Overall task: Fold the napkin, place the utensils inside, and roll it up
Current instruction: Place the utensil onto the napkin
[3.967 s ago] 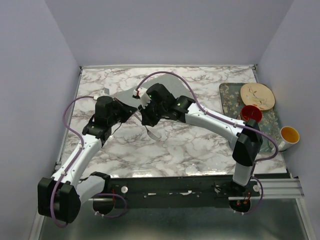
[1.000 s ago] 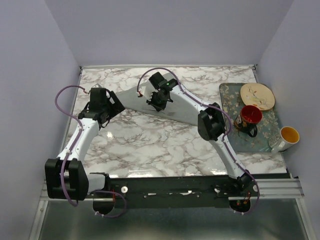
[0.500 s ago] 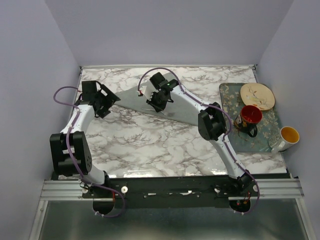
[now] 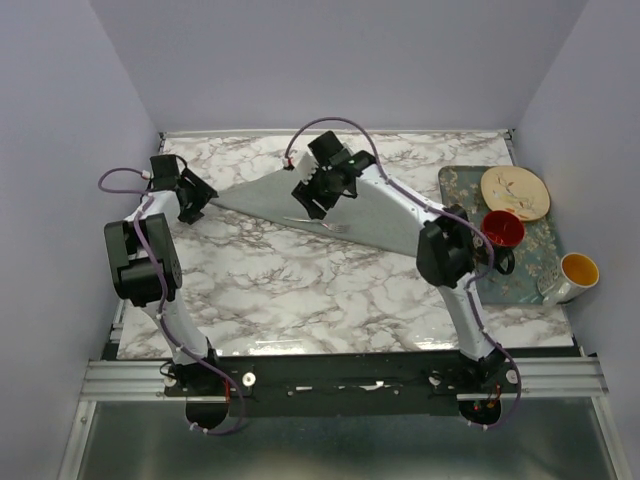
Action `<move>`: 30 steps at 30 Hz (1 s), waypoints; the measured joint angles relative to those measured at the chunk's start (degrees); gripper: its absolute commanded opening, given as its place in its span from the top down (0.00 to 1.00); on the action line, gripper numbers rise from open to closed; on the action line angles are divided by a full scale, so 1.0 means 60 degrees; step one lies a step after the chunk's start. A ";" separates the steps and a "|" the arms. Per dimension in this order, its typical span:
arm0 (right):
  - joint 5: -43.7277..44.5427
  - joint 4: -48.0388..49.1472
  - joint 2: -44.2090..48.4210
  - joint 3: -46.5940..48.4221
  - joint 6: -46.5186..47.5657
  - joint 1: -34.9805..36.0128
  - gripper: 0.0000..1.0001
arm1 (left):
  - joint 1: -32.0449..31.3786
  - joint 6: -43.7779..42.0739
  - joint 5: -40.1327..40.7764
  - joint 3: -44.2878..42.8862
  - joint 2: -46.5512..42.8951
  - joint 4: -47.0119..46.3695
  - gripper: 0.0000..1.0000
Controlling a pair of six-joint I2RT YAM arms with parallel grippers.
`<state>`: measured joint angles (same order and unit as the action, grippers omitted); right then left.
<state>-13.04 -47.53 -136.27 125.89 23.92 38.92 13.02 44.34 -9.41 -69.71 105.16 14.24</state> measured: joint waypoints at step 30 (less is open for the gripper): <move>0.1075 0.3173 0.5621 -0.6360 -0.2958 -0.0007 0.27 | -0.0069 -0.0761 0.0120 -0.1577 0.2204 -0.1035 0.85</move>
<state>-6.59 -28.49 -102.54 87.72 6.17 38.87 12.60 39.77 -8.69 -79.18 118.39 8.03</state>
